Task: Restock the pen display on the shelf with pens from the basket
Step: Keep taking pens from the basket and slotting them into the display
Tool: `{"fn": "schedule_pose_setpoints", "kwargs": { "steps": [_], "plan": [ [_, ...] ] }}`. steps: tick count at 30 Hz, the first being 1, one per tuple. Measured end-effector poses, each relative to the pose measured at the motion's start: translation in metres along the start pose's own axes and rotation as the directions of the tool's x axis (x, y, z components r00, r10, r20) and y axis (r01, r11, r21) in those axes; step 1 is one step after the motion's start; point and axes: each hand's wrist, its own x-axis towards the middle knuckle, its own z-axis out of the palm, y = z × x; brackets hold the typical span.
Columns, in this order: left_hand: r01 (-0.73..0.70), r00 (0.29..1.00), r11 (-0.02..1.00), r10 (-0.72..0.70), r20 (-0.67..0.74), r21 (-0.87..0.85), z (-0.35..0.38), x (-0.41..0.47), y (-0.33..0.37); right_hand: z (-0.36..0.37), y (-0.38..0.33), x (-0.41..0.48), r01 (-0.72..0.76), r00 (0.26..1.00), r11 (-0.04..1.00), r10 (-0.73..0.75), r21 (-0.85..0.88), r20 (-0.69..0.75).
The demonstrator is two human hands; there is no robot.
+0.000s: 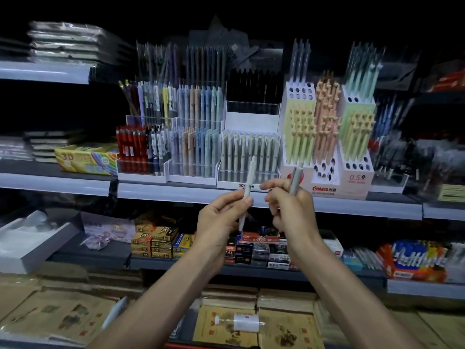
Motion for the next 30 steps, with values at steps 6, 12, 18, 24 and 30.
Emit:
{"fn": "schedule_pose_setpoints", "kwargs": {
  "steps": [6, 12, 18, 24, 30],
  "plan": [
    [0.023, 0.999, 0.994, -0.026, 0.026, 0.103, 0.008, 0.02, 0.0, -0.003, -0.014, 0.029, 0.16, 0.987, 0.985, -0.158, -0.056, 0.04],
    [0.028, 0.999, 0.973, -0.034, 0.022, 0.227, 0.01, 0.04, 0.005, -0.003, -0.007, 0.054, 0.179, 0.984, 0.981, -0.177, -0.073, 0.034],
    [-0.04, 0.998, 0.907, 0.013, 0.066, 0.42, 0.011, 0.072, 0.011, -0.002, -0.008, 0.083, 0.197, 0.98, 0.964, -0.198, -0.181, 0.013],
    [-0.222, 0.97, 0.769, 0.239, 0.052, 0.6, 0.029, 0.112, 0.031, 0.008, -0.019, 0.12, 0.215, 0.972, 0.959, -0.229, -0.185, -0.057],
    [-0.233, 0.939, 0.647, 0.344, -0.006, 0.726, 0.039, 0.15, 0.045, 0.024, -0.031, 0.155, 0.278, 0.954, 0.943, -0.293, -0.182, -0.061]
  ]
}}
